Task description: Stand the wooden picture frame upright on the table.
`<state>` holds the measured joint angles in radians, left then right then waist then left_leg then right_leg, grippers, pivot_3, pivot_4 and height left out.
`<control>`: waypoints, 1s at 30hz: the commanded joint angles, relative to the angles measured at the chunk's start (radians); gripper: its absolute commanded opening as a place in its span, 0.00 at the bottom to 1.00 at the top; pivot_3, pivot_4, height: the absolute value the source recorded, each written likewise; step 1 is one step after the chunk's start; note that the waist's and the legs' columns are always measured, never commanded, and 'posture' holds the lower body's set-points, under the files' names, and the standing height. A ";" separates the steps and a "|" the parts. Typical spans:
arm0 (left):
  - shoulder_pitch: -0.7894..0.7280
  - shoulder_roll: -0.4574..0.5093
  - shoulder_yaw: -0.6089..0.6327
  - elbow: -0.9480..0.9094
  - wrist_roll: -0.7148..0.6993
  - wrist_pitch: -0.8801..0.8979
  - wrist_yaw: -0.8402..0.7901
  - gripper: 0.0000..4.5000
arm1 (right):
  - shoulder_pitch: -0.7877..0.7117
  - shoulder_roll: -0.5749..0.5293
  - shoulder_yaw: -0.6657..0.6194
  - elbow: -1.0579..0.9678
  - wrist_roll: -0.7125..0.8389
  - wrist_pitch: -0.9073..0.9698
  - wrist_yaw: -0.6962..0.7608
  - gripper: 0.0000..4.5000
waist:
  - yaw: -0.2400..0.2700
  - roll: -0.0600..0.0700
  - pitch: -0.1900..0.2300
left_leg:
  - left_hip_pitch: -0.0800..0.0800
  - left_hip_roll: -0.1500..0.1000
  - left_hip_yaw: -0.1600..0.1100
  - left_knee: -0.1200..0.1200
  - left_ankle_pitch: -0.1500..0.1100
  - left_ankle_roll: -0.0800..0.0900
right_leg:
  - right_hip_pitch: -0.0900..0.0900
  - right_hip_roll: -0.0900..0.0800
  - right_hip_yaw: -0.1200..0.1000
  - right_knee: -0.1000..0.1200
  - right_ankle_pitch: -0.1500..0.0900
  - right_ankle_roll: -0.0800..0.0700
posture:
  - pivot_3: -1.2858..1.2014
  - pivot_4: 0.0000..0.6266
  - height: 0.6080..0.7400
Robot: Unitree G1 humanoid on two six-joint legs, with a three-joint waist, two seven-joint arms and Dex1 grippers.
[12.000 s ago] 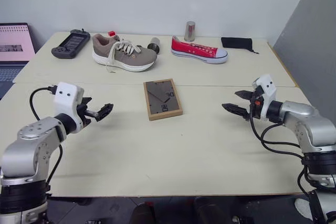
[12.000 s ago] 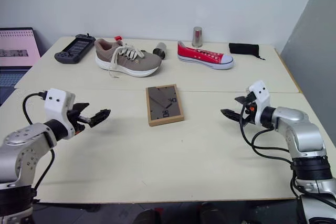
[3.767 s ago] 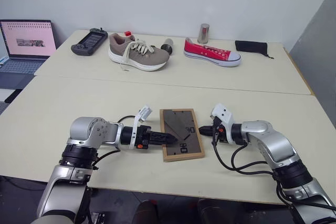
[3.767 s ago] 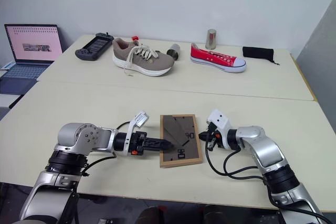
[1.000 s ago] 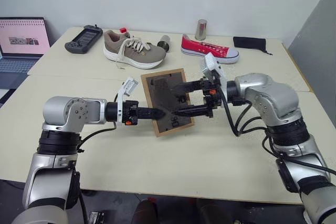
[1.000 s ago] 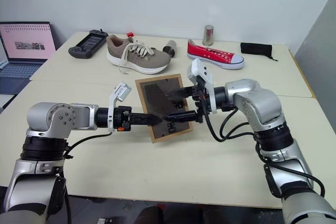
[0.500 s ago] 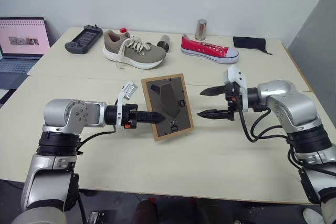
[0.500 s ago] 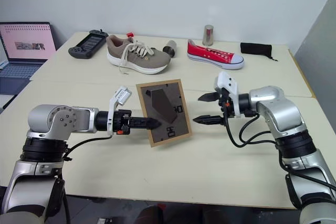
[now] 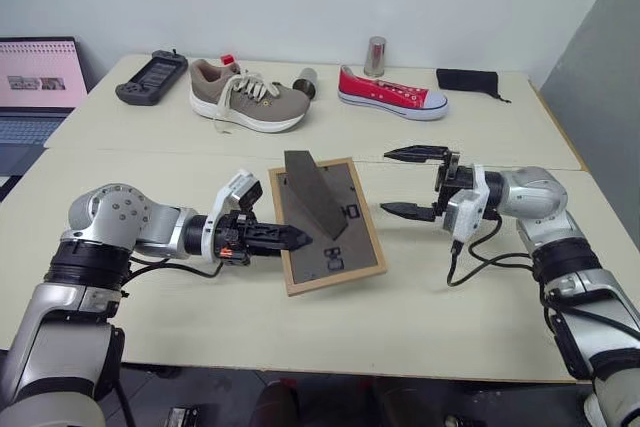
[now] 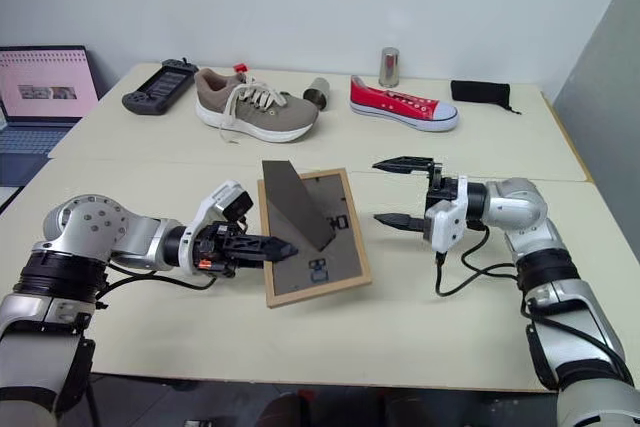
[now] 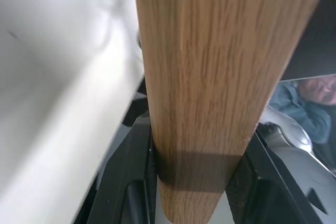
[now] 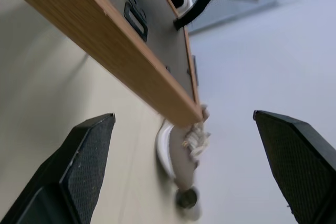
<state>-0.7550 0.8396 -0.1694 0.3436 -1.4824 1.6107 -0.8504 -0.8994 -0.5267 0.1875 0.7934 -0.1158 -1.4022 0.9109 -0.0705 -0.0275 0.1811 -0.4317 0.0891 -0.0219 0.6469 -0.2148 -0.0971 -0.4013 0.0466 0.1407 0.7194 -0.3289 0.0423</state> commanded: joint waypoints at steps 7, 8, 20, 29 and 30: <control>0.031 0.003 0.008 -0.028 -0.288 0.004 0.248 0.29 | -0.086 0.064 -0.027 0.093 -0.238 -0.210 -0.186 1.00 | 0.003 0.001 0.000 | 0.007 -0.001 -0.006 0.000 0.002 -0.002 | 0.009 -0.001 -0.005 0.000 0.000 0.000 | 0.52 0.24 1.00; 0.039 0.002 0.012 -0.038 -0.301 0.004 0.264 0.29 | -0.089 0.065 -0.026 0.094 -0.257 -0.211 -0.202 0.96 | 0.003 0.001 0.001 | 0.009 -0.002 -0.006 -0.001 0.002 -0.002 | 0.012 -0.001 -0.005 0.000 0.000 -0.001 | 0.52 0.24 1.00; 0.101 0.012 0.017 -0.144 -0.416 -0.067 0.393 0.29 | -0.115 0.057 -0.034 0.072 -0.518 -0.141 -0.437 0.39 | 0.002 0.001 0.001 | 0.014 -0.007 -0.007 -0.002 0.002 -0.002 | 0.017 -0.005 -0.005 0.000 -0.001 -0.001 | 0.52 0.24 1.00; 0.147 0.010 0.018 -0.200 -0.457 -0.126 0.438 0.36 | -0.099 0.040 -0.046 -0.007 -0.607 -0.176 -0.596 0.34 | 0.002 0.001 0.001 | 0.014 -0.009 -0.007 -0.002 0.002 -0.002 | 0.017 -0.007 -0.005 -0.001 -0.001 -0.001 | 0.52 0.24 1.00; 0.153 0.006 0.023 -0.201 -0.459 -0.140 0.443 0.44 | -0.100 0.040 -0.044 -0.009 -0.613 -0.167 -0.610 0.34 | 0.002 0.001 0.001 | 0.014 -0.009 -0.007 -0.002 0.002 -0.002 | 0.018 -0.007 -0.005 -0.001 -0.001 -0.001 | 0.52 0.24 1.00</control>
<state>-0.6058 0.8497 -0.1656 0.1844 -1.9292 1.5083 -0.4400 -0.9890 -0.4986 0.1755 0.8255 -0.7432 -1.5817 0.3732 -0.0687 -0.0267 0.1816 -0.4175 0.0805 -0.0290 0.6454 -0.2131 -0.0985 -0.3837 0.0400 0.1357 0.7185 -0.3298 0.0410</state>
